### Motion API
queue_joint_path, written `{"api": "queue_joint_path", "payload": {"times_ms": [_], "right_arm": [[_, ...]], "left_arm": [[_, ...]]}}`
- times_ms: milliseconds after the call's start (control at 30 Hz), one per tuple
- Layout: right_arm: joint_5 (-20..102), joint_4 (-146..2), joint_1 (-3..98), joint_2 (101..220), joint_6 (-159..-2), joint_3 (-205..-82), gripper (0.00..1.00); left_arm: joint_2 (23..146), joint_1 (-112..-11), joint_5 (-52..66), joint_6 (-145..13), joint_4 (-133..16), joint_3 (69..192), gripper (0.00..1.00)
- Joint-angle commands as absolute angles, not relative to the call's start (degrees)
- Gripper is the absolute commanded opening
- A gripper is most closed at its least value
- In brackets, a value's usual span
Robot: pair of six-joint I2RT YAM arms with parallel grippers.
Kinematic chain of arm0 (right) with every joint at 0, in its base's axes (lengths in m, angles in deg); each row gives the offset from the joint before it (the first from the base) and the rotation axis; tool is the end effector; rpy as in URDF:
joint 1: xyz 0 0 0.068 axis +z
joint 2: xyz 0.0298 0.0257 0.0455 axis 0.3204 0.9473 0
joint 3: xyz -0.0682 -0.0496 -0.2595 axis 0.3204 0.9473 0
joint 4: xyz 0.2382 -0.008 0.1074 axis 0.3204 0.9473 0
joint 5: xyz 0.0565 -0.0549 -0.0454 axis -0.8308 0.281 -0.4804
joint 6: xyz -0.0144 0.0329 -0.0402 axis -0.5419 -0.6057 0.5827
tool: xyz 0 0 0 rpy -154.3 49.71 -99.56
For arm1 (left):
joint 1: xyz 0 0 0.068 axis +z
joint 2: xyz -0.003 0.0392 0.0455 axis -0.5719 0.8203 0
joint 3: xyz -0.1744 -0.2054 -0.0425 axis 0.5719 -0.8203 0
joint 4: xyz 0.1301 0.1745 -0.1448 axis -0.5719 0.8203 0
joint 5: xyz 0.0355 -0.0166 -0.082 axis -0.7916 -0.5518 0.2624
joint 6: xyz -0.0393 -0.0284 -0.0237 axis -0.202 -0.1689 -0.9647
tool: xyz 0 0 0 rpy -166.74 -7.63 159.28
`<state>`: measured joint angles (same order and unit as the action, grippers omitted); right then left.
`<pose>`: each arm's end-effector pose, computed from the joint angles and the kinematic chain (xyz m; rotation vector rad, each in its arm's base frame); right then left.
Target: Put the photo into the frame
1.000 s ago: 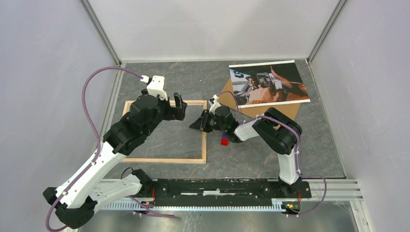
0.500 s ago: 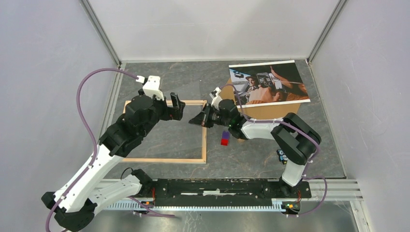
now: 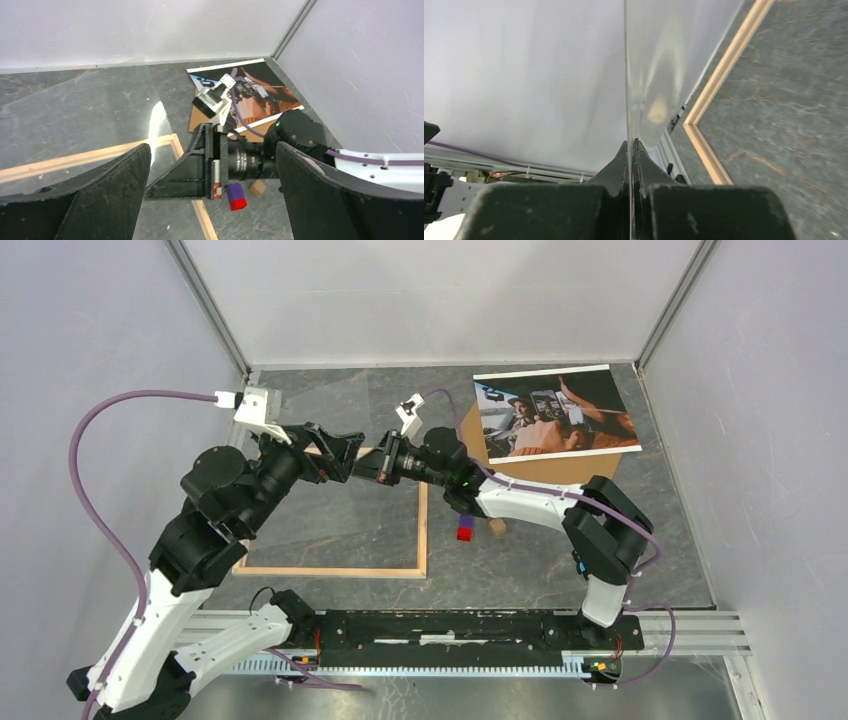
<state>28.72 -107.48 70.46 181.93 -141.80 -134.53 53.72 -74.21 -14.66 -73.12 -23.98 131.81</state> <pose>0.2496 0.3360 0.2737 -0.0539 1.9521 1.7975 0.1013 -0.0725 0.4645 0.1221 1.6514 -0.5813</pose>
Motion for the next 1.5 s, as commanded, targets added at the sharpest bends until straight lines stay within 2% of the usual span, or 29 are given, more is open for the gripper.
{"api": "queue_joint_path", "payload": {"times_ms": [0,133,433,833,1133,1467], "right_arm": [[30.33,-112.05,72.31,185.24,-145.49,-139.1,0.0],[34.13,-113.72,73.56,186.82,-148.1,-136.75,0.0],[39.9,-128.24,73.95,190.66,-153.72,-124.16,0.0],[43.39,-131.66,73.37,190.24,-154.58,-114.51,0.0],[43.76,-134.09,73.12,189.04,-155.39,-109.78,0.0],[40.09,-133.79,72.03,190.39,-154.44,-110.85,0.0]], "left_arm": [[54.71,-73.97,-12.92,-75.98,-25.3,132.81,1.0],[54.78,-73.97,-14.15,-75.38,-25.71,131.44,1.0],[55.55,-73.91,-16.41,-73.81,-26.52,127.8,1.0],[55.57,-73.82,-19.49,-73.15,-27.22,125.26,1.0],[55.46,-72.72,-20.74,-72.36,-28.03,122.97,1.0],[55.84,-71.88,-19.88,-72.55,-28.19,122.59,1.0]]}}
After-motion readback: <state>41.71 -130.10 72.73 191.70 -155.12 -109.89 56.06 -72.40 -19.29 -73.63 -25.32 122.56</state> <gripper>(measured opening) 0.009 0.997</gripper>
